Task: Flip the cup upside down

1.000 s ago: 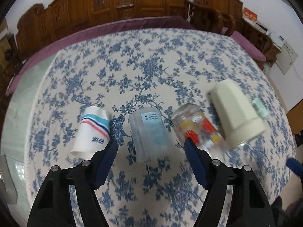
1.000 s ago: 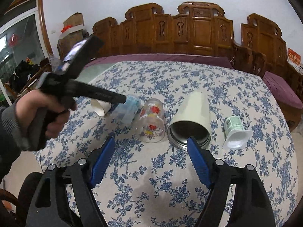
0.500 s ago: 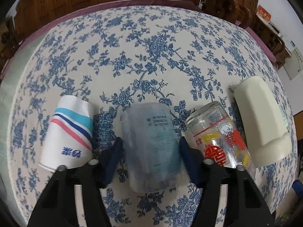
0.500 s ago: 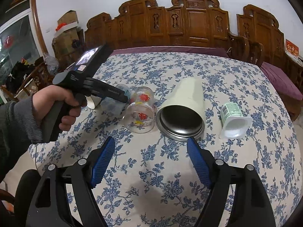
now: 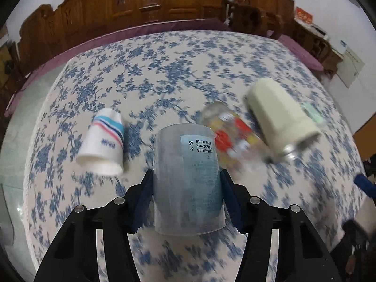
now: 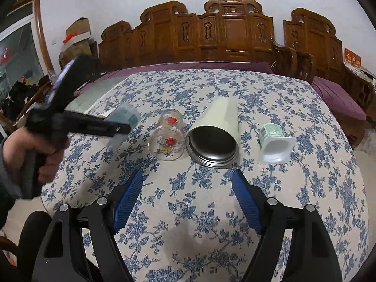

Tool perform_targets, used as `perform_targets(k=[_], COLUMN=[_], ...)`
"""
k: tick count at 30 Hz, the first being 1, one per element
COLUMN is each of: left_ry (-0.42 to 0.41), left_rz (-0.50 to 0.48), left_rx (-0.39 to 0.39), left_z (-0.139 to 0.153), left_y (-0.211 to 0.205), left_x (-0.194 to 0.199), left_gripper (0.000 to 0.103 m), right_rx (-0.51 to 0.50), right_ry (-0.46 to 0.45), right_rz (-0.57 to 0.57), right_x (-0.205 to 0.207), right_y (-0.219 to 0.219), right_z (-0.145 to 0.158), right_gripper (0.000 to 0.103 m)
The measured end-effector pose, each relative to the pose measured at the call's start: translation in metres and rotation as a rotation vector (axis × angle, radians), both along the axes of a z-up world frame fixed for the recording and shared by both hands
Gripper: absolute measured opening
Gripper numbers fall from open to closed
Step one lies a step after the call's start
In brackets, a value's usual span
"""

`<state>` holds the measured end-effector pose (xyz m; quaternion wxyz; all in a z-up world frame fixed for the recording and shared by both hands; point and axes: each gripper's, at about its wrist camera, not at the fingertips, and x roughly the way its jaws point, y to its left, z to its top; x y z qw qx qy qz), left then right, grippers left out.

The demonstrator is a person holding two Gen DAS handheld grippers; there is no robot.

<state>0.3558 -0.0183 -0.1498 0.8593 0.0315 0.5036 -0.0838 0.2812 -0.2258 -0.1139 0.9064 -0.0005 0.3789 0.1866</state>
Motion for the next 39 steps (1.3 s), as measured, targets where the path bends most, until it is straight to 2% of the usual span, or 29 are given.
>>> perform_targets(k=[5,12,20,25,28,29,30,34,39], left_ry=[-0.011,0.021,0.050,0.044,0.042,0.036,0.021,-0.022,-0.102], left_rz=[-0.038,-0.067,-0.048,-0.051,-0.051,-0.048,-0.043,-0.034,-0.015], left_rx=[-0.026,-0.058,-0.066,-0.055,-0.058,-0.059,-0.060,-0.057,-0.043], left_z=[-0.005,-0.035,-0.056,-0.059,-0.055,-0.052,-0.047,-0.026,0.005], left_y=[-0.016,-0.042,-0.049,-0.048,-0.043,-0.040,-0.036,-0.020,0.012], left_x=[-0.039,-0.078,-0.083,-0.085,-0.088,-0.089,-0.092,-0.103,-0.119], left_gripper=[0.054,0.054,0.054,0.055,0.057,0.063,0.066,0.069,0.082], right_rx=[0.012,0.010,-0.005,-0.025,-0.031,-0.031,-0.030,-0.028,-0.024], right_ry=[-0.013,-0.012,-0.014,-0.015,-0.019,-0.020,-0.020,-0.024,-0.016], right_rz=[-0.029,-0.065,-0.080,-0.075,-0.073,-0.072,-0.070,-0.055,-0.021], right_x=[-0.020,-0.038,-0.043,-0.043,-0.043,-0.043,-0.043,-0.040,-0.033], right_y=[-0.010,-0.023,-0.027,-0.024,-0.022,-0.021,-0.019,-0.010,0.010], right_z=[0.007,0.008,0.010,0.014,0.018,0.019,0.020,0.025,0.027], right_gripper=[0.080,0.080,0.080,0.080,0.080,0.080,0.080,0.080,0.080])
